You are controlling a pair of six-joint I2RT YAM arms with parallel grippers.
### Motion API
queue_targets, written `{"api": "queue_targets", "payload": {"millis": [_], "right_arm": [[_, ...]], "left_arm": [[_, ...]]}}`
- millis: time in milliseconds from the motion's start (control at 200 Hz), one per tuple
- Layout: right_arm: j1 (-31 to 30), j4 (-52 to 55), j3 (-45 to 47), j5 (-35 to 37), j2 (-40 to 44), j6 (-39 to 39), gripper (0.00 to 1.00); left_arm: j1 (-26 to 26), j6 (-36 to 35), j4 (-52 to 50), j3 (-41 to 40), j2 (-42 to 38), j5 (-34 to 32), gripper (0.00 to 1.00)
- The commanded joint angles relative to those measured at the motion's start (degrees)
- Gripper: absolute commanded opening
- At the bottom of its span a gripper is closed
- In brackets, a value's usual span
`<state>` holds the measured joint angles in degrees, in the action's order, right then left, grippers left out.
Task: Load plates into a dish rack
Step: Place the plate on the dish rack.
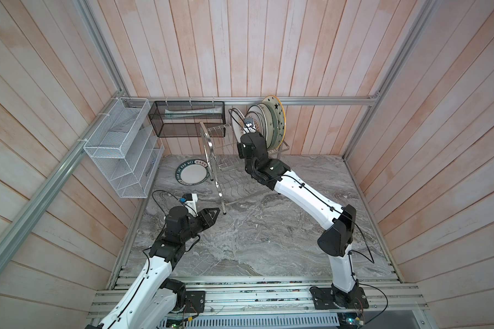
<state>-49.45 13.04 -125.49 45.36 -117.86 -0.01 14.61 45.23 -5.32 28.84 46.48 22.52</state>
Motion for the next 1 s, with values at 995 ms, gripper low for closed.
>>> {"api": "queue_targets", "payload": {"millis": [995], "right_arm": [[0.51,-0.73,-3.40,-2.03,-0.27,1.21,0.37]], "left_arm": [[-0.73,-0.24,-1.09,-0.41,-0.52,1.32,0.42]]}}
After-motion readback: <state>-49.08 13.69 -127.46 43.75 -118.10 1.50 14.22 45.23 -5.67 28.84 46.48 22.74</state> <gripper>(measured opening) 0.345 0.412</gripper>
